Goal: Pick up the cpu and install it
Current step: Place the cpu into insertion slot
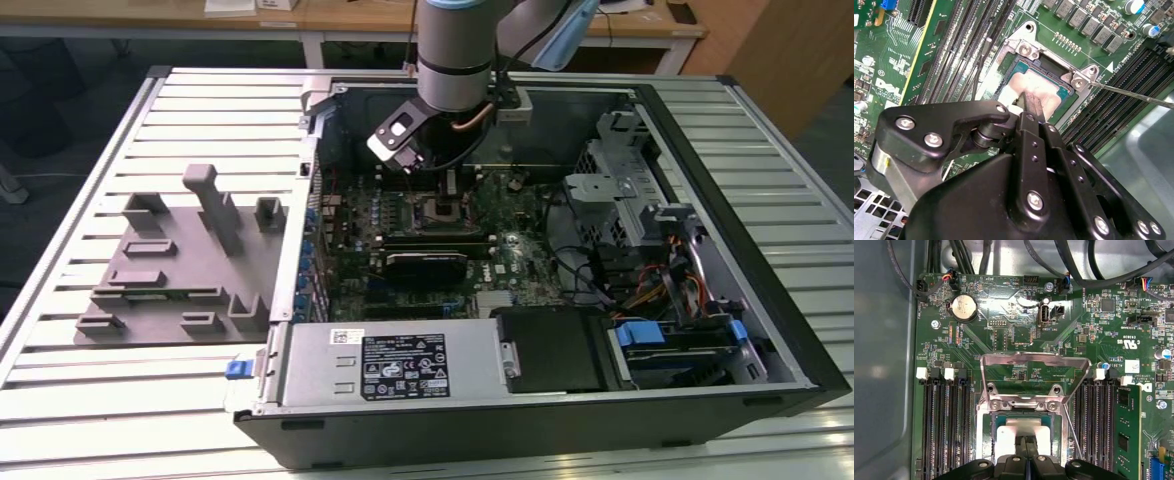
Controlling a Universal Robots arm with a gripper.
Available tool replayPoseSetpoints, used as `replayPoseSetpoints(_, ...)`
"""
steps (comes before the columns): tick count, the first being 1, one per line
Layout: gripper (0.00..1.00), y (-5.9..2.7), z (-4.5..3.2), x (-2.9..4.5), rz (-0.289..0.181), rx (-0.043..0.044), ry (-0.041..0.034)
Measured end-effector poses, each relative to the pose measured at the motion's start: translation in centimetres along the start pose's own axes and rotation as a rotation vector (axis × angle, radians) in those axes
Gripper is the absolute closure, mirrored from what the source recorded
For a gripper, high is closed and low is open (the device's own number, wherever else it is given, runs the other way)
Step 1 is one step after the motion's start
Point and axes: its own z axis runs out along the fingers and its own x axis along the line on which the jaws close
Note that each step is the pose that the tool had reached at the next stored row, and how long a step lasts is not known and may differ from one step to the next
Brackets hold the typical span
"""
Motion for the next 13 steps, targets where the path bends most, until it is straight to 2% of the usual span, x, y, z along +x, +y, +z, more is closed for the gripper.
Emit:
replayPoseSetpoints(5,0.89,0.03,-0.15,0.03,0.000,-0.0014,0.0019)
replayPoseSetpoints(9,0.89,0.02,-0.97,-0.03,0.000,-0.0002,0.0002)
replayPoseSetpoints(12,0.89,0.04,-1.93,-0.07,0.000,-0.0001,0.0000)
replayPoseSetpoints(13,0.89,0.07,-3.04,-0.10,0.000,-0.0004,0.0001)
